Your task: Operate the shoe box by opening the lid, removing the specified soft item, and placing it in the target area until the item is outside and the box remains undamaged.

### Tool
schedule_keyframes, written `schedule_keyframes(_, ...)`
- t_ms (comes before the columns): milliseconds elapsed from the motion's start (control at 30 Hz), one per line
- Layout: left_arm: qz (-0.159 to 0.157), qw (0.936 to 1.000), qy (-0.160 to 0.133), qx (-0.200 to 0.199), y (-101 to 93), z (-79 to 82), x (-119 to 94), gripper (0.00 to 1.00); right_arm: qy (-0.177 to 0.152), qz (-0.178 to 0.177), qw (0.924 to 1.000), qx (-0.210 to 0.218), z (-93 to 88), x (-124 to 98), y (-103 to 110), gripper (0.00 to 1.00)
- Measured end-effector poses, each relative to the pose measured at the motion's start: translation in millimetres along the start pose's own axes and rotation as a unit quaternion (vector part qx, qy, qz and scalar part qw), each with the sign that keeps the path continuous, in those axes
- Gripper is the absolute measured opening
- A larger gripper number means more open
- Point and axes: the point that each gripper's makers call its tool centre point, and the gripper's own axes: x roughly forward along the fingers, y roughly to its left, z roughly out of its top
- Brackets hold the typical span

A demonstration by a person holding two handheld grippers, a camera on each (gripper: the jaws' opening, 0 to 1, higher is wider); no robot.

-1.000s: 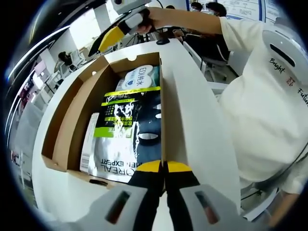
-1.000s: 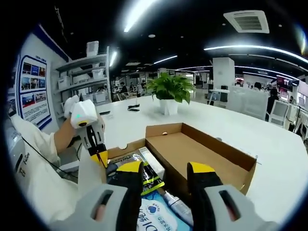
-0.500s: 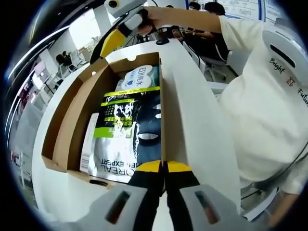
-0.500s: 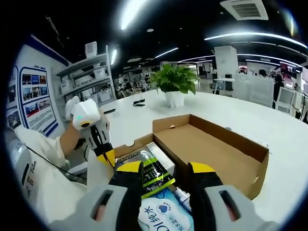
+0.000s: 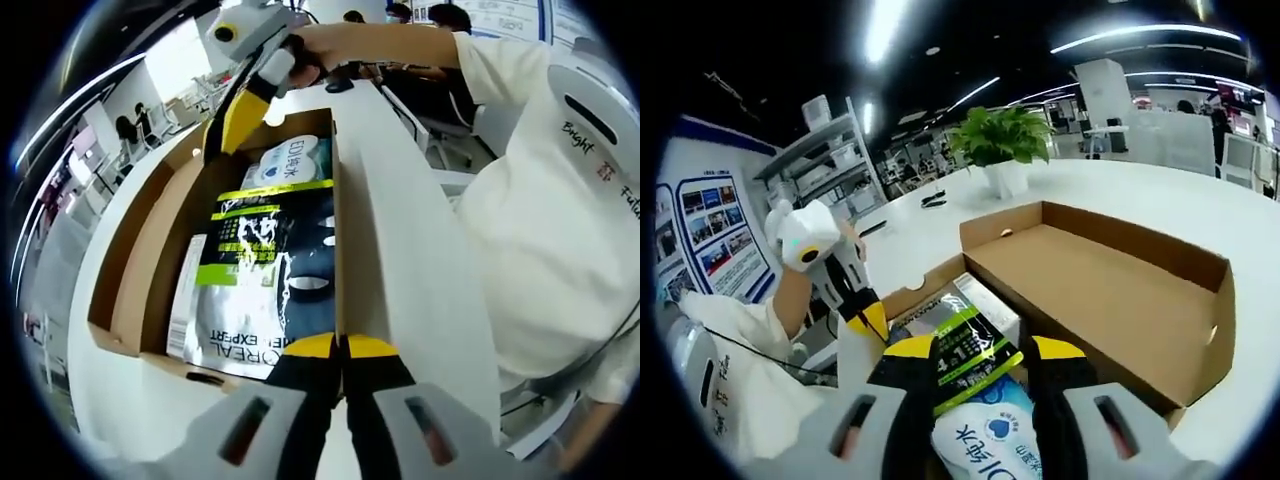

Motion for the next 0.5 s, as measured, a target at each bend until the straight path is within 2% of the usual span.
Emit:
schedule_keyframes(133,0.001,1.0,0.0,0.0,-0.1,0.0,0.0,0.01,0.017,-0.002,0.9998,-0.01,-7.1,3.8,3.3,0.35)
schedule_keyframes(300,0.001,1.0,0.0,0.001,0.1,0.1,0.1,0.01,0.042,-0.002,0.9991,-0.002,-19.2,9.8,5.8,0.33)
schedule_keyframes(500,0.001,1.0,0.0,0.0,0.0,0.4,0.4,0.01,0.048,0.001,0.9988,-0.005,-22.3,11.7,6.8,0.33)
